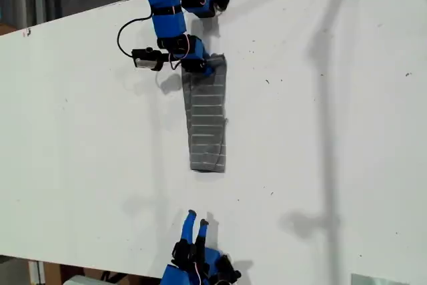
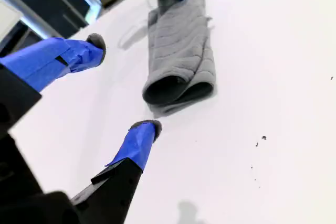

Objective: Grasp corners of a square towel and fold twice.

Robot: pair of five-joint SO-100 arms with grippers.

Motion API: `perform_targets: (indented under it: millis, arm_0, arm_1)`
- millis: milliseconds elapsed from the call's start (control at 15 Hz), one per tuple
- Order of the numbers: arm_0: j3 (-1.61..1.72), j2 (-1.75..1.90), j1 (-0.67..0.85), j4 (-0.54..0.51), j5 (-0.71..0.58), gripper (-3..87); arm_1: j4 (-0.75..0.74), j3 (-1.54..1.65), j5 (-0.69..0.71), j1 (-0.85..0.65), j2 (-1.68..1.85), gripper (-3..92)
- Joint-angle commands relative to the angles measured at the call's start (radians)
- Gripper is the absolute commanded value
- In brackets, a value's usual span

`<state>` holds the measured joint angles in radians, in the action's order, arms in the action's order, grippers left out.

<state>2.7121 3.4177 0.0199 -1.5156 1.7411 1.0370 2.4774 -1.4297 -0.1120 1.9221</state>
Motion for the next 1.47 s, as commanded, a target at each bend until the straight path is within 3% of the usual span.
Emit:
perform_targets:
  millis: [0,133,267,467,733,1067,1400]
  arm_0:
    - [0.008,0.006,-0.002,-0.032,-0.012,29.1]
    - [0.012,0.009,-0.002,-0.032,-0.021,29.5]
    - [0.025,0.009,0.006,-0.025,-0.029,29.2]
    - [0.043,0.012,0.018,-0.012,-0.043,28.5]
    - [0.104,0.041,0.018,0.017,-0.040,24.9]
    - [0.106,0.043,0.026,0.017,-0.043,24.9]
    - [0.107,0.043,0.028,0.018,-0.043,24.9]
  arm_1:
    - [0.089,0.005,-0.140,0.046,0.035,-0.1]
    - [0.178,0.002,-0.218,0.091,0.074,-0.1]
    - [0.374,-0.051,-0.279,0.126,0.270,-0.1]
    - [0.546,-0.149,-0.262,0.133,0.508,-0.1]
    - [0.433,-0.436,-0.017,0.107,0.380,-0.1]
    - [0.465,-1.106,0.221,0.057,-0.249,-0.1]
    - [0.345,-1.270,0.336,0.012,-0.502,-0.1]
